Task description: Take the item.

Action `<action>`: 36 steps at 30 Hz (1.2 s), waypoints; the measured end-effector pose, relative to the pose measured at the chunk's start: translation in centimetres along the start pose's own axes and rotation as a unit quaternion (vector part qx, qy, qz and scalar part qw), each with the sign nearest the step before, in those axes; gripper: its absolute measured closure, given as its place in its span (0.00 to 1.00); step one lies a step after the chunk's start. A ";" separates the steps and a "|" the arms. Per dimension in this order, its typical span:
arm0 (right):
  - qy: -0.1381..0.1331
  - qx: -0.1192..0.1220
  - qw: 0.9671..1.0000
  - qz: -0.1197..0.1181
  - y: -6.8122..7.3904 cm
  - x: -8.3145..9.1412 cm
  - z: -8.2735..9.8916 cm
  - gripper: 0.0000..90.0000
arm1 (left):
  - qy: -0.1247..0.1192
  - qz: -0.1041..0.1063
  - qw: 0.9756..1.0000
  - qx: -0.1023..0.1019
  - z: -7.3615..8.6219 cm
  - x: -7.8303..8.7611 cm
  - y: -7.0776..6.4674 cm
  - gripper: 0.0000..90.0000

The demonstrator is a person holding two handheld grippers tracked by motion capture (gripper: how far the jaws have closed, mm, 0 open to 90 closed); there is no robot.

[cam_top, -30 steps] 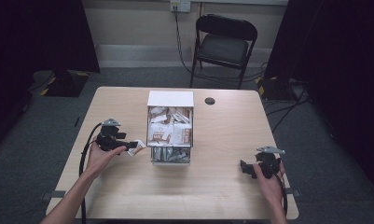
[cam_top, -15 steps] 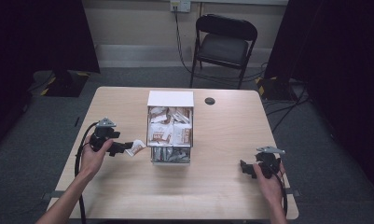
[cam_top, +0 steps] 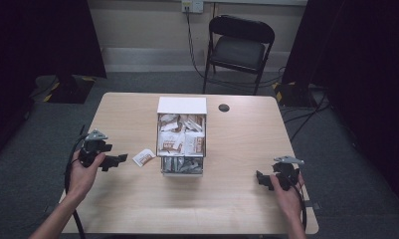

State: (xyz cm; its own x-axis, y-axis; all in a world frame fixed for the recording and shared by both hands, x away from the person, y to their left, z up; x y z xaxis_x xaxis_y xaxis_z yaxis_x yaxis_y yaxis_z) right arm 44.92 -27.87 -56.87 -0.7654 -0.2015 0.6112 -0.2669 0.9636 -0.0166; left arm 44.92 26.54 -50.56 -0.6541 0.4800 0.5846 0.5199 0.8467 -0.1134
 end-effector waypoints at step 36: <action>0.000 0.000 1.000 0.001 0.0 0.0 0.0 0.00 | -0.016 -0.094 0.995 0.018 8.1 0.3 5.1 0.13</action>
Point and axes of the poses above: each handheld gripper's, and its own axes: x roughly backward along the jaws, z roughly out of its underside, y roughly to its left, the point moved 9 cm from there along -x, roughly forward along the jaws, and after that the axes turned 9 degrees about -y, right-handed, at the moved point
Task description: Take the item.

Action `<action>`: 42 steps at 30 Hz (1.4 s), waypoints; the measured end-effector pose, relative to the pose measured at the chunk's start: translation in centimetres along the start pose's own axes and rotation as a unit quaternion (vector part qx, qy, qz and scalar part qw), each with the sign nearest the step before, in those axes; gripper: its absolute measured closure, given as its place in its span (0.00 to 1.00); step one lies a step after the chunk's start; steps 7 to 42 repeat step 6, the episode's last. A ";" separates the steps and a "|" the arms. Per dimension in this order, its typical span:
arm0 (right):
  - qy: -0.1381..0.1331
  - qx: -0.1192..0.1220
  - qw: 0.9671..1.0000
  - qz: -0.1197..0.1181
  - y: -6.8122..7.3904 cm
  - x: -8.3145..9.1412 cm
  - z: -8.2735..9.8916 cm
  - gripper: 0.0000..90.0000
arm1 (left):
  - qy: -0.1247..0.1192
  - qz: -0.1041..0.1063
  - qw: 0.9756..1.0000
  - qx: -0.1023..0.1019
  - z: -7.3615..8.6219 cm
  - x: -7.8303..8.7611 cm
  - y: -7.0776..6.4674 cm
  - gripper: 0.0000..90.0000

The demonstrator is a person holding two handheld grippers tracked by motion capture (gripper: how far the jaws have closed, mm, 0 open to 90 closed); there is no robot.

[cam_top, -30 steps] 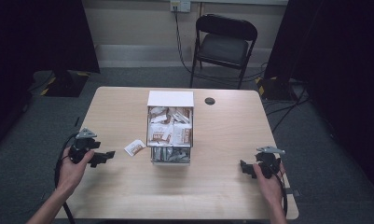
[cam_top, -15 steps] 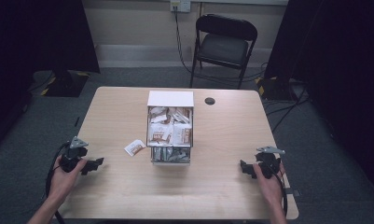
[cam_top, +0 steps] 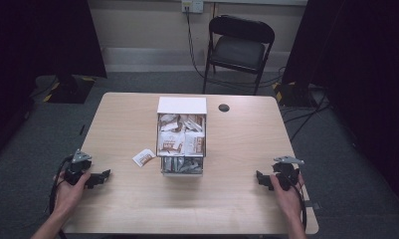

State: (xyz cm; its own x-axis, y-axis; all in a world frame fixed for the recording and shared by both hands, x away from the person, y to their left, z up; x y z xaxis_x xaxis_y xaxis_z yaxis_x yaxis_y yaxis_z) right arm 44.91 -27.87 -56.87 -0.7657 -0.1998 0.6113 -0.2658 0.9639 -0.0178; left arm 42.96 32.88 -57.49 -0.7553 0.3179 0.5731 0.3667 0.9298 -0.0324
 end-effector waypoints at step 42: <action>0.000 0.000 1.000 0.000 0.0 0.0 0.0 0.00 | 0.001 -0.012 1.000 0.007 0.0 -0.1 -0.2 0.10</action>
Point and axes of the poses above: each handheld gripper's, and its own axes: x roughly backward along the jaws, z roughly out of its underside, y roughly to its left, the point moved 9 cm from there along -x, roughly forward along the jaws, and after that the axes turned 9 degrees about -y, right-handed, at the moved point
